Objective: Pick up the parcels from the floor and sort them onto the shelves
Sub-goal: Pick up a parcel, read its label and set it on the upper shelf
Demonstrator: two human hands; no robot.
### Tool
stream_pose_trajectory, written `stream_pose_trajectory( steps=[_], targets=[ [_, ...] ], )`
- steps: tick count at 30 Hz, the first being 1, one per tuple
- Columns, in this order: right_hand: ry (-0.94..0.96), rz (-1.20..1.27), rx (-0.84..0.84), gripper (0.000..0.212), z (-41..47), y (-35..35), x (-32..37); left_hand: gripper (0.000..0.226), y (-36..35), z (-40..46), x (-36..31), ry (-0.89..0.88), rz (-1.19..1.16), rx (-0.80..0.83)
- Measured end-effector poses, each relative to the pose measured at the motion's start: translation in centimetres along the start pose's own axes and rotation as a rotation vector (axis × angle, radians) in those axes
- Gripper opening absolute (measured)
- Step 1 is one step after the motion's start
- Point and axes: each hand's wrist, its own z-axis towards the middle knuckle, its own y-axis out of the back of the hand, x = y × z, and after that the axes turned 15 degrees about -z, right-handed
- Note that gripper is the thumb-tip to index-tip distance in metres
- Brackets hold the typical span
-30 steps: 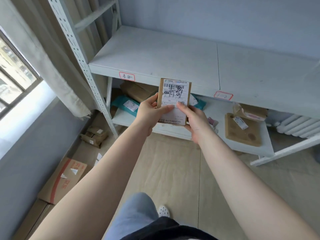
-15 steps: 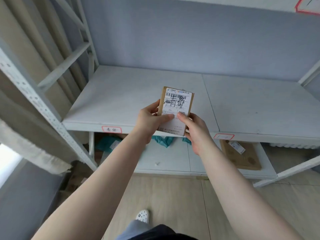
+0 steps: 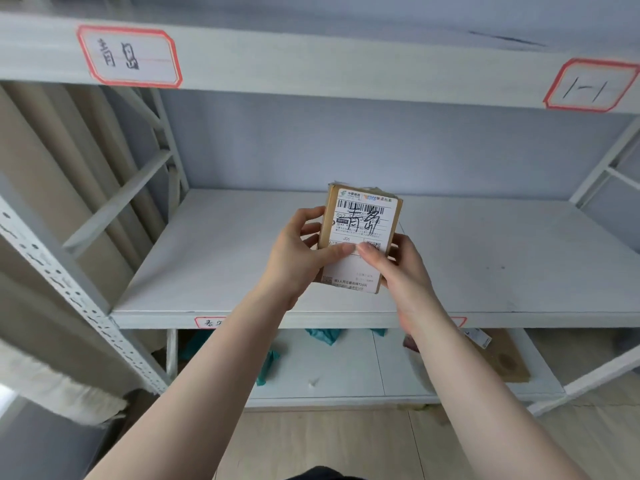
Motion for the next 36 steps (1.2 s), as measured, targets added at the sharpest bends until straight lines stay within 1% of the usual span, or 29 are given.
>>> stream_pose_trajectory(
  steps=[7,12,17,19,21,23,29,33,36],
  targets=[
    [0.139,-0.004,-0.006,0.043,-1.8,2.5,4.0,0.062,-2.7,-2.9,-3.2,-0.114,-0.034,-0.024],
    [0.274,-0.020,-0.038,0.053,-3.5,4.2,6.5,0.060,-4.6,-5.5,-6.4,-0.216,-0.055,-0.015],
    [0.418,-0.036,-0.102,0.060,-5.2,6.0,9.8,0.069,-6.5,-7.9,-9.7,-0.335,-0.065,0.008],
    [0.489,-0.057,-0.119,0.063,-5.4,6.8,11.9,0.067,-7.2,-8.2,-11.3,-0.386,-0.064,0.019],
    [0.565,-0.066,-0.128,0.062,-5.2,7.5,14.2,0.063,-7.7,-8.1,-13.2,-0.434,-0.062,0.035],
    [0.624,-0.075,-0.139,0.059,-4.8,8.0,16.5,0.062,-8.2,-7.6,-15.2,-0.487,-0.056,0.043],
    [0.659,-0.099,-0.126,0.059,-1.6,7.6,22.6,0.059,-8.9,-4.6,-20.4,-0.567,-0.044,0.022],
    [0.652,-0.086,-0.089,0.049,1.1,6.9,25.6,0.061,-8.5,-1.5,-23.1,-0.588,-0.039,0.005],
    [0.630,-0.113,-0.052,0.044,3.6,6.0,27.3,0.061,-7.8,1.3,-24.8,-0.571,-0.008,-0.001]
  ],
)
